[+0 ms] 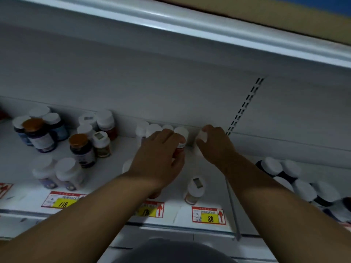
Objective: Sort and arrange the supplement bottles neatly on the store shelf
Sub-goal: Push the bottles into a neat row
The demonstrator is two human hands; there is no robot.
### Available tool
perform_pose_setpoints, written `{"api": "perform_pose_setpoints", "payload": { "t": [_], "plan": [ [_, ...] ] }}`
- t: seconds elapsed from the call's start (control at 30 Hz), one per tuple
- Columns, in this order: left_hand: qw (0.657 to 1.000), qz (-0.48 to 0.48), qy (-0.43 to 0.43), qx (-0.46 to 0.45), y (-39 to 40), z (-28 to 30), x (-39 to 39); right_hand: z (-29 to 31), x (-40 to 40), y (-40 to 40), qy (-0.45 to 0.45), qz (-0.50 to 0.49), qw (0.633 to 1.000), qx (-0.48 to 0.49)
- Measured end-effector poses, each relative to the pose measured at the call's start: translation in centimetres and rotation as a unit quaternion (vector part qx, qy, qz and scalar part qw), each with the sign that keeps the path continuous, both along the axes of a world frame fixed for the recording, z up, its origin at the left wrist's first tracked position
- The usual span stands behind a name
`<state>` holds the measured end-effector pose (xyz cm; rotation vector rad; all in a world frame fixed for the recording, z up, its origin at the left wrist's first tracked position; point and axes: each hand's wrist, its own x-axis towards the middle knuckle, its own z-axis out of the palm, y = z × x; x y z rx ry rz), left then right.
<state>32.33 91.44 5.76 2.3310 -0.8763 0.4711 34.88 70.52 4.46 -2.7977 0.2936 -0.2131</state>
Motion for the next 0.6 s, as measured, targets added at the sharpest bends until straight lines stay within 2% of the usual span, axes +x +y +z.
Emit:
{"api": "perform_pose_setpoints", "payload": {
  "t": [0.1, 0.23, 0.37, 0.43, 0.53, 0.6],
  "plan": [
    [1.000, 0.021, 0.013, 0.003, -1.2, -0.2, -0.3, -1.6, 1.3, -0.8, 0.033, -0.008, 0.999, 0.009],
    [0.999, 0.037, 0.015, 0.003, -1.8, 0.3, -0.6, -1.8, 1.4, -1.5, -0.033, -0.027, 0.999, 0.013],
    [0.999, 0.052, -0.007, -0.008, -0.5, 1.3, -0.4, -0.2, -1.0, -1.5, -0.153, -0.044, 0.974, 0.160],
    [0.998, 0.057, 0.009, -0.033, 0.2, 1.7, -0.5, 1.5, -2.4, -0.3, -0.204, -0.055, 0.918, 0.336],
    [0.995, 0.039, 0.037, -0.083, 1.4, 2.0, -1.2, 3.9, -3.9, 2.9, -0.197, -0.048, 0.757, 0.621],
    [0.992, 0.011, 0.036, -0.121, 2.7, 2.0, -2.1, 5.0, -4.6, 5.8, -0.164, -0.031, 0.702, 0.692]
  ]
}}
